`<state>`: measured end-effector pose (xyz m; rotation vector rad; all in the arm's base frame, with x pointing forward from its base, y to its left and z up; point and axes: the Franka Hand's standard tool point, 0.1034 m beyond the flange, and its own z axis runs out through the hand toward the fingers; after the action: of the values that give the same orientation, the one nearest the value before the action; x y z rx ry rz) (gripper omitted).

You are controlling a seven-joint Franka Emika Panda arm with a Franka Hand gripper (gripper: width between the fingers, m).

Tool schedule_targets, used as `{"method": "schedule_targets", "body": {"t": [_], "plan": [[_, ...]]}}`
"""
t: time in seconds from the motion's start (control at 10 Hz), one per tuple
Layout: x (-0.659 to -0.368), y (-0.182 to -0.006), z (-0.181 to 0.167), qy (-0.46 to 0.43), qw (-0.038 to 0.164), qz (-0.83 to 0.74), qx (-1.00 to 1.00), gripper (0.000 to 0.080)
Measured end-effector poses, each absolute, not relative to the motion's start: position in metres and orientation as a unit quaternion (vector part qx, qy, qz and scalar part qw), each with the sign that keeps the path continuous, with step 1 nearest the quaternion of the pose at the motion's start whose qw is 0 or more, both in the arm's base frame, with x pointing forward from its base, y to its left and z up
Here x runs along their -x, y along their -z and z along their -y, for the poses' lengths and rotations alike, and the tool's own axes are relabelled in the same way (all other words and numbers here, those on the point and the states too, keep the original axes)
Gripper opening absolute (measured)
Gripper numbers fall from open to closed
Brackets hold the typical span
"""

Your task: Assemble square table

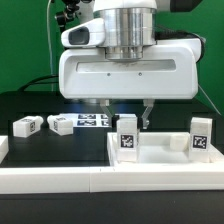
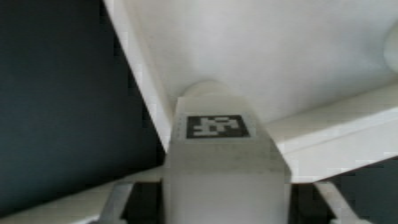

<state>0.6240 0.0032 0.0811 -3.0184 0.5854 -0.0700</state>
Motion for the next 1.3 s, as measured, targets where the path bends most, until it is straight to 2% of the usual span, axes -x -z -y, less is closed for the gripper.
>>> {"method": "schedule_targets", "body": {"t": [0.1,0.8,1.3], "plan": [[-0.6243,-0.0809,-0.0029,0.022,0.039,-0.249,0.968,0.0290],[-0.6228,-0.0804,-0.0031,0.003,0.047,-0.545,0.837,0.0290],[-0.6239,-0.0803,0.0008,-0.006,0.060,-0.610,0.790,0.0290]]}}
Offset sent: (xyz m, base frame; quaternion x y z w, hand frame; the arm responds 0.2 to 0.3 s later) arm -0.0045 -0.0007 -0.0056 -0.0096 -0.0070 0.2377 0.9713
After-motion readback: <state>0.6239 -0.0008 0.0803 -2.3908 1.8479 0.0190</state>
